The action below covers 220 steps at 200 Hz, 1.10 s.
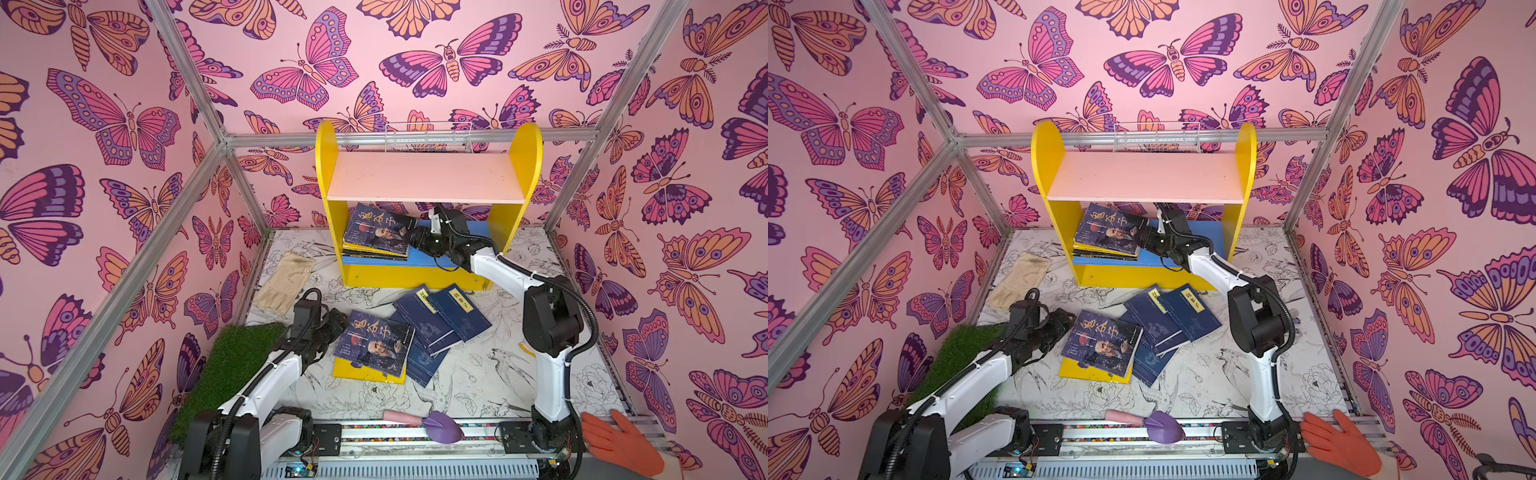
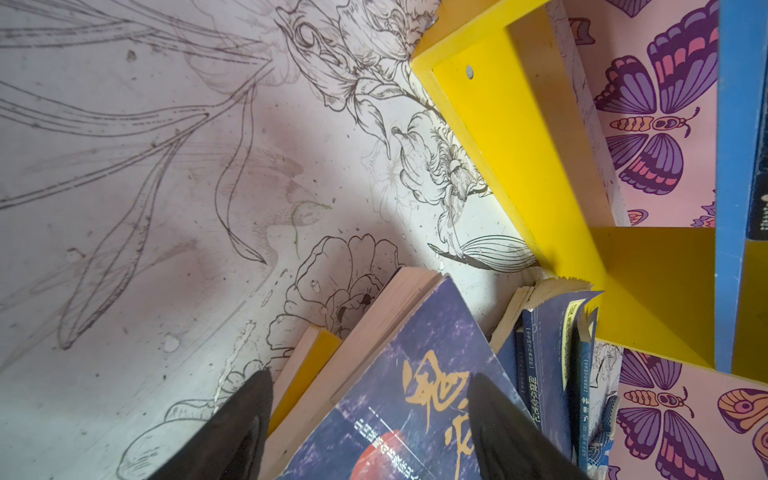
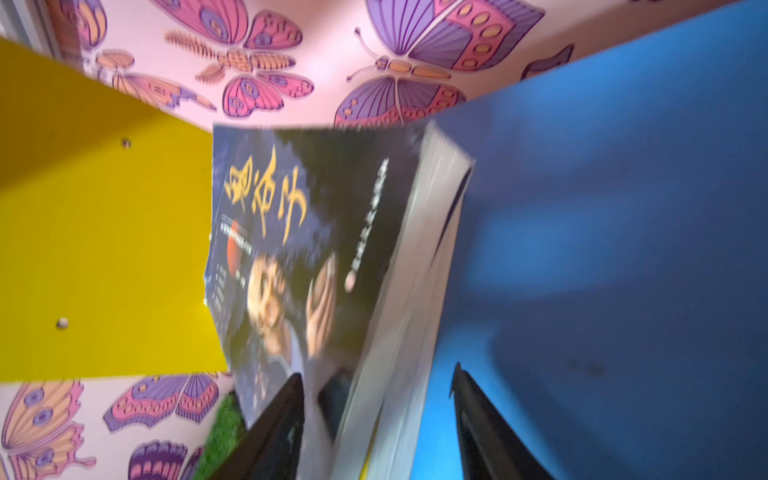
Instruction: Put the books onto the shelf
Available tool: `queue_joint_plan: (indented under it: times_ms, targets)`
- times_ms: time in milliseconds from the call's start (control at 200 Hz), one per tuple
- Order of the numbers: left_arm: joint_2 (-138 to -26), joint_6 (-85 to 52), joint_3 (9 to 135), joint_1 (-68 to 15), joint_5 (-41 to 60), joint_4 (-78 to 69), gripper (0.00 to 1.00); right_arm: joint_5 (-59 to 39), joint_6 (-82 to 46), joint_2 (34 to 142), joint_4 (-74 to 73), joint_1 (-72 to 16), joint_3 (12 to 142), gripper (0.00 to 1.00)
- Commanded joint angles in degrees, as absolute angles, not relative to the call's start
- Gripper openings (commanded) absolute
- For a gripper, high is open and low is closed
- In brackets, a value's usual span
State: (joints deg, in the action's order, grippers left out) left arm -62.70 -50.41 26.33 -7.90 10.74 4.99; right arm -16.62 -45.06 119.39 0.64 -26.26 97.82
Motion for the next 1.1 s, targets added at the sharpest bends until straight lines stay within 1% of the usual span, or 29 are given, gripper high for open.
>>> queue_joint_plan:
  times_ms: [0,331,496,566,671,741,912,1097]
  targets:
    - [-61.97,-49.66,26.81,-8.16,11.37,5.80,0.76,-14.18,-47.69,121.64,-2.94,-25.67,101.69,0.58]
    - [-62.31,-49.39,26.90,-8.15,11.69,5.45,0.76,-13.20,-48.80,129.12,-4.85,-25.66,109.58,0.58]
    - [-62.92,-49.31,26.98,-8.16,11.87,5.01,0.76,-16.19,-47.37,132.01,-6.45,-25.58,112.83,0.57]
    - [-63.26,-49.22,27.11,-8.11,12.02,5.01,0.76,-19.17,-45.93,133.09,-6.50,-25.59,114.16,0.52]
    - [-63.46,-49.30,27.26,-8.16,12.17,4.99,0.76,-23.52,-43.38,134.01,-5.38,-25.61,115.27,0.39]
    - [-63.63,-49.31,27.30,-8.12,12.22,4.98,0.76,-25.64,-41.59,134.14,-4.10,-25.61,115.45,0.34]
    - [-63.90,-49.13,27.25,-8.15,12.57,4.92,0.76,-27.72,-38.79,134.04,-2.21,-25.62,115.27,0.27]
    - [-63.81,-49.23,27.51,-8.23,12.74,4.84,0.76,-31.30,-37.87,134.15,-3.27,-25.58,116.13,0.28]
